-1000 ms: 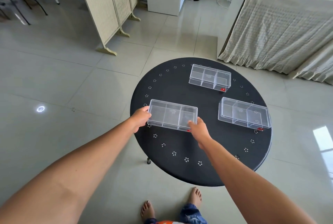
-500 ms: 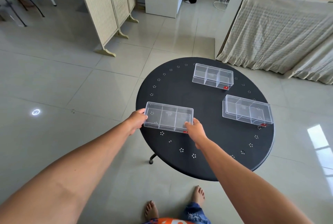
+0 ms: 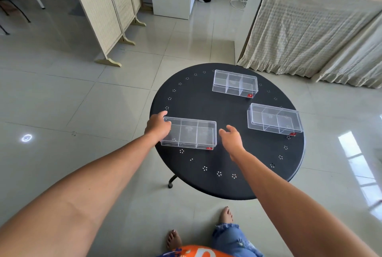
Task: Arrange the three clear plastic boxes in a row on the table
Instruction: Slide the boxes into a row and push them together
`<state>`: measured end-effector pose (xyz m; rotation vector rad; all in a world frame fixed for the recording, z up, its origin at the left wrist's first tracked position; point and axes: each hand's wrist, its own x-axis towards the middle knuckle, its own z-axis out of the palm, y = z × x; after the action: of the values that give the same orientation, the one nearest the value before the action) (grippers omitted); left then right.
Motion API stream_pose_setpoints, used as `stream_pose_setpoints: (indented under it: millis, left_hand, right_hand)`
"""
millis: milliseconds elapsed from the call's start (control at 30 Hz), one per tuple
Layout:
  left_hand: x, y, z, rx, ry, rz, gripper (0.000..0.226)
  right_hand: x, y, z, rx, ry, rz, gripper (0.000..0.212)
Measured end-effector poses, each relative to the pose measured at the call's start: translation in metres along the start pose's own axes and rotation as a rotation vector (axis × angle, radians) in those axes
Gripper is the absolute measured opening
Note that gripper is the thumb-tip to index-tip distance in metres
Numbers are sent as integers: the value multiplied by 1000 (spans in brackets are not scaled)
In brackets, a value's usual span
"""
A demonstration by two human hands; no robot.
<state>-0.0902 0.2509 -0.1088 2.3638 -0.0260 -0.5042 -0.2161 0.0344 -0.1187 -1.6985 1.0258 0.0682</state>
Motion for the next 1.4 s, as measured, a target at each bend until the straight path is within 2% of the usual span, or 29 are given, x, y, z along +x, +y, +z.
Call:
stream_pose_setpoints:
  millis: [200, 367, 567, 733, 800, 967, 1033, 1133, 1233, 1333, 1400]
  left_hand:
    - [8, 65, 26, -9, -55, 188, 44]
    - [8, 127, 72, -49, -187, 225, 43]
    - [12, 185, 135, -122, -394, 158, 44]
    - [16, 210, 175, -151, -520, 22, 58]
    - [19, 217, 188, -169, -564, -42, 67]
    - [29, 227, 213, -257, -599, -154, 80]
    - [30, 232, 220, -318, -607, -175, 75]
    - [33, 240, 228, -381, -603, -193, 42]
    - [38, 243, 225, -437, -513, -240, 26]
    - [45, 239, 209, -447, -410, -275, 36]
    - [52, 231, 192, -431, -359, -287, 47]
  right_hand:
    - [28, -11, -62, -57, 194, -60, 44]
    - [58, -12, -119, -160, 316, -45, 47]
    - [95, 6, -183, -210, 451, 36, 48]
    - [118, 23, -215, -260, 552, 111, 52]
    - [130, 31, -228, -236, 533, 132, 56]
    - [158, 46, -244, -61, 327, 158, 59]
    - [166, 50, -244, -18, 275, 170, 53]
    - [177, 49, -239, 7, 252, 159, 42]
    - [179, 37, -226, 42, 218, 179, 42]
    - [181, 26, -205, 116, 138, 172, 45]
    - [180, 16, -188, 162, 87, 151, 40]
